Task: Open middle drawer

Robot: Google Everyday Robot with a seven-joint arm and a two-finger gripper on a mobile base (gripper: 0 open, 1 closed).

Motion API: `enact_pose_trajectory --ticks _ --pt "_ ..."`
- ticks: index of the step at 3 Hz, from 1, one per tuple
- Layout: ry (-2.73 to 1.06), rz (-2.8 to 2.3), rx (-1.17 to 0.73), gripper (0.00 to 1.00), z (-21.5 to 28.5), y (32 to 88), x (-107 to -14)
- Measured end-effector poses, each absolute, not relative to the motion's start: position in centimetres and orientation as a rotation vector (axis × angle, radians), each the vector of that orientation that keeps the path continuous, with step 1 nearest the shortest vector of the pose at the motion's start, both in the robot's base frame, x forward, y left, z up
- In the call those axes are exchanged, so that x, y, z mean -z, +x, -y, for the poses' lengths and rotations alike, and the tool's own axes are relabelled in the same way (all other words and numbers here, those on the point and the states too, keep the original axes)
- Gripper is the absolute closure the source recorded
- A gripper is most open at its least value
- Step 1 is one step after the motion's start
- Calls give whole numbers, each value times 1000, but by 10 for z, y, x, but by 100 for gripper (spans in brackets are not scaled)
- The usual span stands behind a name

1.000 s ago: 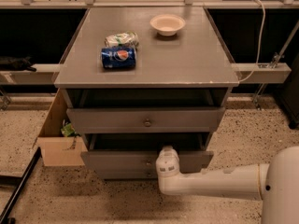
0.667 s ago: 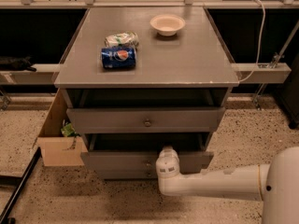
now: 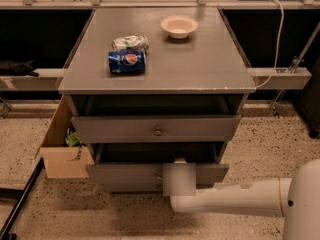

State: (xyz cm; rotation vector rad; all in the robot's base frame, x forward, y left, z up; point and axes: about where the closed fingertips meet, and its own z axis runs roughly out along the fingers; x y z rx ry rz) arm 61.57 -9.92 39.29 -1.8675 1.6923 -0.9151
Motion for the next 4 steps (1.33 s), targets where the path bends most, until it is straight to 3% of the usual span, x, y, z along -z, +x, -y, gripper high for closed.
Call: enact_pose_trajectory --ticks 4 --pt "-1873 -1685 911 100 99 610 -393"
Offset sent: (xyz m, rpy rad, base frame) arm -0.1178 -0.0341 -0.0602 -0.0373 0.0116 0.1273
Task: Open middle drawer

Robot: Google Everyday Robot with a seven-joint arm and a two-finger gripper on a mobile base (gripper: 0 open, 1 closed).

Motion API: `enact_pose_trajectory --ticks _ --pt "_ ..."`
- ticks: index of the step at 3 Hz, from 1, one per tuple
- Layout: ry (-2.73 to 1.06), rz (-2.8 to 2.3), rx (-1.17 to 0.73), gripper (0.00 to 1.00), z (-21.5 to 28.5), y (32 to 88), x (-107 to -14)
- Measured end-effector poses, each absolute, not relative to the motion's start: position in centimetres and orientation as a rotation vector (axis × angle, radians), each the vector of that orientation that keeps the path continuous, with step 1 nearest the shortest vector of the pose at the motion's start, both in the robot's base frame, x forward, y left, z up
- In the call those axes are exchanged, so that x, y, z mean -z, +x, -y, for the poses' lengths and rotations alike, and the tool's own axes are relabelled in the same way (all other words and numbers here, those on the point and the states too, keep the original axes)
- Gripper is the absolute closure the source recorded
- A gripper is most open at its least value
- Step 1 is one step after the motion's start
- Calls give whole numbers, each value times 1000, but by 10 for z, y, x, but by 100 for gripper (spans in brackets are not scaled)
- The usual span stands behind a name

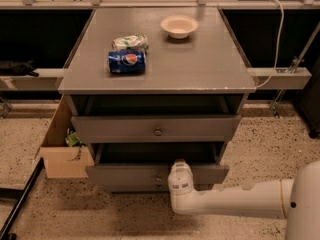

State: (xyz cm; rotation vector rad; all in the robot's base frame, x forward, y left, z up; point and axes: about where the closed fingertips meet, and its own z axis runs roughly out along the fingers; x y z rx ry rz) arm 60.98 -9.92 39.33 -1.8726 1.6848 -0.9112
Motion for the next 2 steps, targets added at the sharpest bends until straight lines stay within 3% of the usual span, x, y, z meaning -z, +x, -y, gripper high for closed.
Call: enact_pose_trajectory --ticks 2 --pt "-1879 -1684 904 100 99 603 -393"
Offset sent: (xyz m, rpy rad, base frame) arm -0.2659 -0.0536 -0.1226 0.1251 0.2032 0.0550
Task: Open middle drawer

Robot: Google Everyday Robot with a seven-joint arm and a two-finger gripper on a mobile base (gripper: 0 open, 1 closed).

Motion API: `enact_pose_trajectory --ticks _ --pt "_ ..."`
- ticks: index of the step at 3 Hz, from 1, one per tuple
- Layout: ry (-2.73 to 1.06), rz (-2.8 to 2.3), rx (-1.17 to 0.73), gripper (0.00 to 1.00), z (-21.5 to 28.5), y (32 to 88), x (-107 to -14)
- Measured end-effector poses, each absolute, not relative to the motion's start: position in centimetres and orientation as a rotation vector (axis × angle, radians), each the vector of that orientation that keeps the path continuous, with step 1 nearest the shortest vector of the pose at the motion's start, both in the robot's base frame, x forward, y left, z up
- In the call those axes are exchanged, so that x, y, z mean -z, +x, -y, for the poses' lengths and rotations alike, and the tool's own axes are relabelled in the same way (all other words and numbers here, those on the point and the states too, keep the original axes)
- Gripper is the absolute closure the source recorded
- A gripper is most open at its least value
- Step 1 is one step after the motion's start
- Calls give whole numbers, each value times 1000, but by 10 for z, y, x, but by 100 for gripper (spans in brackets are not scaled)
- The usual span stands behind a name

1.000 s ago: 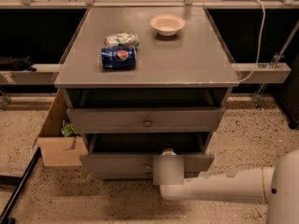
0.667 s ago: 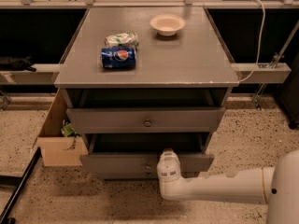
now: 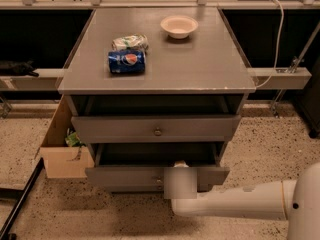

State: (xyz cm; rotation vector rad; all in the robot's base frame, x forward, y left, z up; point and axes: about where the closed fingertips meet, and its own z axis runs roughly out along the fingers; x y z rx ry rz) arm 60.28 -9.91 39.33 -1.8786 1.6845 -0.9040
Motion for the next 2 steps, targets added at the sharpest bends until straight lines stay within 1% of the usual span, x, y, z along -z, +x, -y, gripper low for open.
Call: enact_pose_trajectory --ticks 2 --pt "-1874 -1683 900 100 100 599 -391"
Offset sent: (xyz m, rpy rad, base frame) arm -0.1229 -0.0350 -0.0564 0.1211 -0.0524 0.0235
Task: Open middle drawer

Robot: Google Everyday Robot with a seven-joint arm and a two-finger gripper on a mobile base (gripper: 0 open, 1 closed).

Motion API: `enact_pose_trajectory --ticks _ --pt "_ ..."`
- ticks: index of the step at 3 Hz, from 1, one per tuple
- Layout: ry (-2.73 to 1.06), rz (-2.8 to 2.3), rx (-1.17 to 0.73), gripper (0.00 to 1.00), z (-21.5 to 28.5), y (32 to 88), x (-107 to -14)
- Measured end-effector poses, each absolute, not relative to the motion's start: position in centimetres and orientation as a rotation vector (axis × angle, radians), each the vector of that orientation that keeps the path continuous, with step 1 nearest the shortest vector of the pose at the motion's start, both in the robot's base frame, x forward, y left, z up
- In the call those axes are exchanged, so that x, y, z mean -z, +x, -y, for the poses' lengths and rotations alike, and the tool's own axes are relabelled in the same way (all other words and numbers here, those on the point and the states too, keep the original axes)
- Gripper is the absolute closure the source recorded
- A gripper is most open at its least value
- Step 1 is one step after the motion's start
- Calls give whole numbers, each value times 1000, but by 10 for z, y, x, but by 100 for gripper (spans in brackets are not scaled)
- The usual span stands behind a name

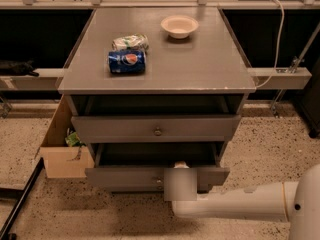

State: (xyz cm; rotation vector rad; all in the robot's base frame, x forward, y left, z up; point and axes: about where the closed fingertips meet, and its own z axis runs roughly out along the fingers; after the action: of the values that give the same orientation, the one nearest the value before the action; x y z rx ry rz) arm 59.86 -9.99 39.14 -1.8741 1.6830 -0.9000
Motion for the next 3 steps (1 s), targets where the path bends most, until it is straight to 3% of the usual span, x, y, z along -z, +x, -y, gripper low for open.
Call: enact_pose_trajectory --ticks 3 --pt "-1878 -1683 890 100 102 590 -389"
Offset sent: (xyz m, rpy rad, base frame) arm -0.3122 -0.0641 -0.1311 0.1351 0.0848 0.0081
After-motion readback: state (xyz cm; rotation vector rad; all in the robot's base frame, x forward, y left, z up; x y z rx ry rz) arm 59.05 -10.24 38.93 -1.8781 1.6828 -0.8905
